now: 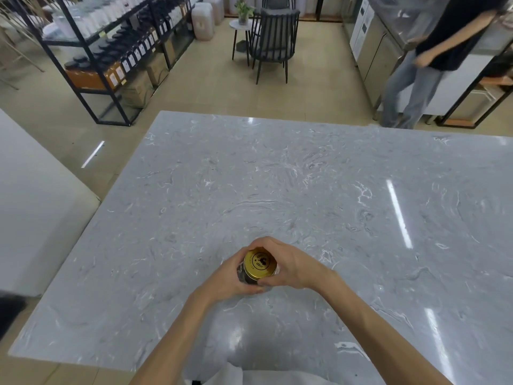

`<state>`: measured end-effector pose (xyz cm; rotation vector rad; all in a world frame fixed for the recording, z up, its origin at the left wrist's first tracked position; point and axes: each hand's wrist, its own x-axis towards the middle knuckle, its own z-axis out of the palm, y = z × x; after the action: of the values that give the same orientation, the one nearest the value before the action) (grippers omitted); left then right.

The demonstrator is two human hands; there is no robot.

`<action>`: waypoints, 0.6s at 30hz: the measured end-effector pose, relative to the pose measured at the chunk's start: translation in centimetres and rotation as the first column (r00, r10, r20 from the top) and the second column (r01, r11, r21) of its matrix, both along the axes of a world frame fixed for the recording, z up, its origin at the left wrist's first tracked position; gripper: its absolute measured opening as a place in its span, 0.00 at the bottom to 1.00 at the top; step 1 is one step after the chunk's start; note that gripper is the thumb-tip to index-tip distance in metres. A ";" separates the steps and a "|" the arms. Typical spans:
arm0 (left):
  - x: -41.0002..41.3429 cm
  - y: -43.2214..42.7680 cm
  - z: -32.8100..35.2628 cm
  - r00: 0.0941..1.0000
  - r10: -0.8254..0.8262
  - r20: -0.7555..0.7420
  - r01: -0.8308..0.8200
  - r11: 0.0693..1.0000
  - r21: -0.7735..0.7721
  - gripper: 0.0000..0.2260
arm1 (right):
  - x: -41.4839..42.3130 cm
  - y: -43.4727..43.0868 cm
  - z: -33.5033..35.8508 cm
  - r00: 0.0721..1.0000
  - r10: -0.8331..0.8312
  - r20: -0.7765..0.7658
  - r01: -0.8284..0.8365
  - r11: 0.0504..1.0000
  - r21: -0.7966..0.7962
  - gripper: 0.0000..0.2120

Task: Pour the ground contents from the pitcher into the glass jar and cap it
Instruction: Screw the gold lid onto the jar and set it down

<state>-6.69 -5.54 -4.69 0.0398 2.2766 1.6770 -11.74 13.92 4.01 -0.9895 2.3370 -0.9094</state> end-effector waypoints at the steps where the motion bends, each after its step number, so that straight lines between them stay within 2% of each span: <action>1: 0.0 0.0 0.0 1.000 -0.002 0.001 0.002 1.000 0.000 0.38 | -0.1 0.1 0.0 1.000 0.005 0.007 -0.005 1.000 0.010 0.32; 5: 0.0 -0.1 -0.2 1.000 -0.005 -0.003 0.005 1.000 -0.005 0.38 | -0.2 -0.3 -0.3 0.999 -0.015 -0.032 0.017 0.998 0.055 0.35; 9: 0.1 0.0 -0.3 1.000 -0.003 -0.012 0.002 1.000 -0.013 0.39 | 1.5 -1.2 -1.7 0.958 -0.205 -0.199 0.234 0.963 0.131 0.48; 12: 0.1 0.1 -0.1 1.000 -0.004 -0.030 0.003 1.000 -0.031 0.38 | 1.9 -0.7 -2.2 0.954 -0.218 -0.206 0.236 0.970 0.064 0.53; 15: 0.1 0.0 0.0 1.000 -0.011 -0.026 0.010 0.999 -0.038 0.38 | 1.8 0.4 -2.1 0.977 -0.155 -0.147 0.155 0.988 -0.014 0.48; 18: 0.2 0.0 0.0 1.000 -0.018 -0.023 0.017 0.999 -0.041 0.37 | 1.8 1.2 -2.1 0.951 -0.227 -0.208 0.234 0.972 0.006 0.41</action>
<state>-6.48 -5.54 -4.65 0.0708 2.3195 1.6292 -9.90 15.14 1.94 -0.8454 2.6780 -0.8900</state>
